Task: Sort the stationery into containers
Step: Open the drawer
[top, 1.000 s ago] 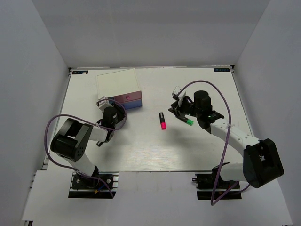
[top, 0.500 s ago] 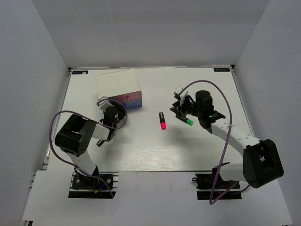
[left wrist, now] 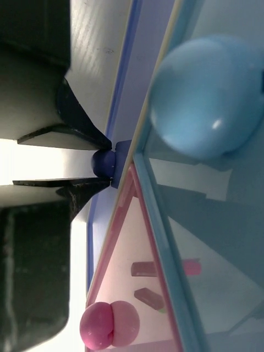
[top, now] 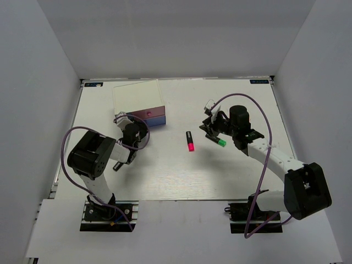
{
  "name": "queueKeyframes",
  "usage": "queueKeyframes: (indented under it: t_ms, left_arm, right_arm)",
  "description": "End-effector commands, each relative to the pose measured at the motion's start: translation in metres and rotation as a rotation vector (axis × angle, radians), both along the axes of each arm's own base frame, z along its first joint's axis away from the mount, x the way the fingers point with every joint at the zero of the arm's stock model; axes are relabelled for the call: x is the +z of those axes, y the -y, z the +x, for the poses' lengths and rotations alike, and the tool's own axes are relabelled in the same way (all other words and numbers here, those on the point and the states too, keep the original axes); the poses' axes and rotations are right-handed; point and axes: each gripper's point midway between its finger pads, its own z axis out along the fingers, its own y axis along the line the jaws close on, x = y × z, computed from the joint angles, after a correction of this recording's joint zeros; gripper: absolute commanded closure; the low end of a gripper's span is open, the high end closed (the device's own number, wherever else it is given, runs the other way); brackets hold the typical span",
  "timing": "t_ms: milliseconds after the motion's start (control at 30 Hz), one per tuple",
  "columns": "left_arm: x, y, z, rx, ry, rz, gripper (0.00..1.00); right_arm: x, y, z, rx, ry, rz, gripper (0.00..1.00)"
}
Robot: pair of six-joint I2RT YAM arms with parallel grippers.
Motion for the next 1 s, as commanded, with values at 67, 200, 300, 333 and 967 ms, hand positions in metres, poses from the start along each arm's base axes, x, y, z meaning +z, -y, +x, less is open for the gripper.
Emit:
queueKeyframes:
  t_ms: [67, 200, 300, 333, 967]
  left_arm:
    - [0.013, 0.004, 0.01, 0.009, 0.048, -0.029, 0.79]
    - [0.009, 0.003, 0.007, 0.009, 0.038, -0.025, 0.94]
    - [0.003, 0.0, -0.005, 0.0, 0.017, -0.02, 0.97]
    - [0.005, 0.001, -0.006, -0.01, 0.026, -0.027, 1.0]
    - [-0.01, -0.003, -0.057, -0.112, -0.098, 0.035, 1.0]
  right_arm:
    - [0.01, 0.0, 0.002, 0.014, 0.043, 0.009, 0.63]
    - [0.009, -0.001, 0.001, 0.016, 0.04, 0.01, 0.63]
    - [0.006, -0.001, 0.001, 0.016, 0.033, 0.007, 0.63]
    - [0.007, 0.0, 0.001, 0.016, 0.035, 0.01, 0.63]
    - [0.0, -0.005, -0.004, 0.052, 0.005, 0.011, 0.5]
